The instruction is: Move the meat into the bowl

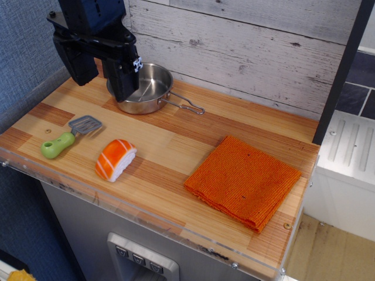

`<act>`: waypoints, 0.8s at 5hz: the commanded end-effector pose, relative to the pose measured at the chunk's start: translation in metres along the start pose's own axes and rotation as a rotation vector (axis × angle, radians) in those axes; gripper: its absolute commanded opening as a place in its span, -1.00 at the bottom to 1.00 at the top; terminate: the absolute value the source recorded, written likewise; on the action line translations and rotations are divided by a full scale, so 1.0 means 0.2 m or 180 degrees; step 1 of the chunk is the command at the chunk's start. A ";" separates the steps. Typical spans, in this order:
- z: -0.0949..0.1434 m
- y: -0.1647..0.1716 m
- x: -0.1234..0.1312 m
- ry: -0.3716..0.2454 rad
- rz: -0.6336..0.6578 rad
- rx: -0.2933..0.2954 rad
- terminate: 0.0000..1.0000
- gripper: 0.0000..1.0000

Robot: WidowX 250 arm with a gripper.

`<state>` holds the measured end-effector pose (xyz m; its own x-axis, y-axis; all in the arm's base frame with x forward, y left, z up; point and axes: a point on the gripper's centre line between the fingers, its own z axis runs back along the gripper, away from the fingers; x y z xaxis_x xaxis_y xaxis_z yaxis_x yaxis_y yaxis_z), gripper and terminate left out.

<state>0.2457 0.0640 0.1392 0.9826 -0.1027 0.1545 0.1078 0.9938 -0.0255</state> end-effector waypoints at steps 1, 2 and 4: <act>0.00 0.00 0.00 0.0000 0.0000 0.0000 -1.00 1.00; -0.10 0.02 -0.05 -0.0054 0.0029 0.0077 -1.00 1.00; -0.29 0.14 -0.12 -0.0104 0.0119 0.0203 -1.00 1.00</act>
<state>0.2318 0.0885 0.0696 0.9851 -0.0676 0.1584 0.0656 0.9977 0.0177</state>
